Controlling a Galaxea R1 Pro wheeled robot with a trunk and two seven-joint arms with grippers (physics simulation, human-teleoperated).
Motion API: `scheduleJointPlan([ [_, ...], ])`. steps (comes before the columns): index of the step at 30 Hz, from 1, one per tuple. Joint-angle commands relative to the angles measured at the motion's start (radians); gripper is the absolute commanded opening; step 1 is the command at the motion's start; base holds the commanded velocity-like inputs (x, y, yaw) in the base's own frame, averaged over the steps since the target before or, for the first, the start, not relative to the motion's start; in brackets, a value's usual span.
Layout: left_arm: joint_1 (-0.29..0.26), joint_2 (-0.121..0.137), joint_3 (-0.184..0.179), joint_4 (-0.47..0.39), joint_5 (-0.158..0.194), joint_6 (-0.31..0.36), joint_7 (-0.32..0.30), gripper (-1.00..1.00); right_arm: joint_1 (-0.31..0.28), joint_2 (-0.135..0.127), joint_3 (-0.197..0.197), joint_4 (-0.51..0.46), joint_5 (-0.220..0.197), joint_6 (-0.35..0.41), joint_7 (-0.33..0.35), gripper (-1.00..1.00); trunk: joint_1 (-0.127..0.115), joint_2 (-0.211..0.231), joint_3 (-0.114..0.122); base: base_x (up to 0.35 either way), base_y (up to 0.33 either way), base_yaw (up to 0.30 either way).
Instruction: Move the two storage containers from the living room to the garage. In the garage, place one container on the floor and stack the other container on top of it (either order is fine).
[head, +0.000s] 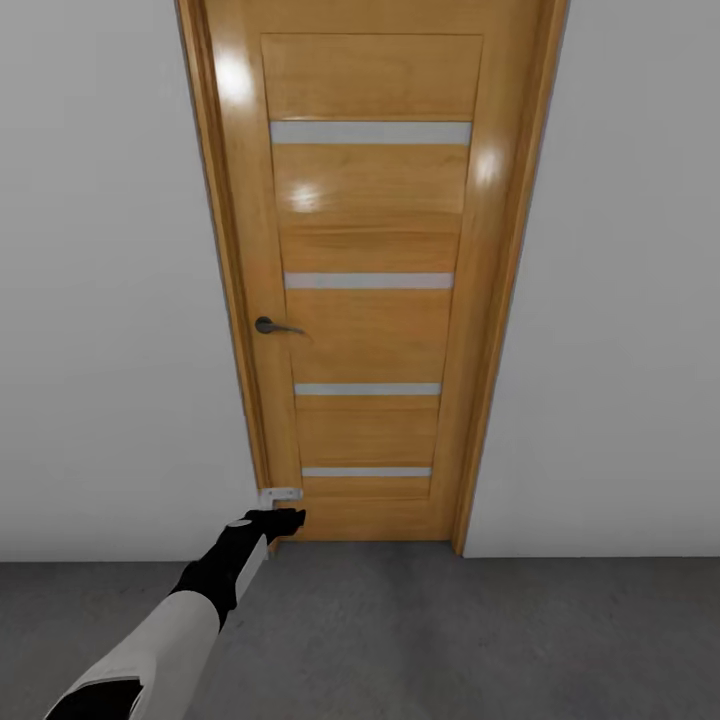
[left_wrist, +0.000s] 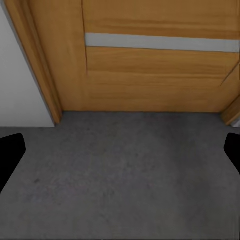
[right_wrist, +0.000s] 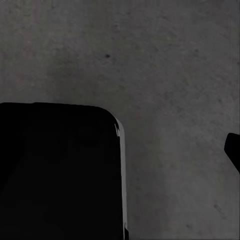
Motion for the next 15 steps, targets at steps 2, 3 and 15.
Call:
scheduleJointPlan([
  [2,-0.001,-0.001,0.007,-0.002,-0.01,0.005,-0.002,1.0,-0.001,0.0,0.0,0.001,0.006,-0.003,-0.006,1.0,0.001,0.0,-0.001,0.328,0.0,0.0],
  [3,-0.001,-0.001,0.007,-0.002,-0.01,0.005,-0.002,1.0,-0.001,0.0,0.0,0.001,0.005,-0.003,-0.006,1.0,0.001,0.0,-0.001,0.329,0.0,0.0],
  [15,0.0,0.0,0.007,-0.002,-0.01,0.005,-0.002,1.0,-0.001,0.0,0.0,0.001,0.004,-0.003,-0.011,1.0,0.001,0.0,-0.001,0.329,0.023,0.0],
])
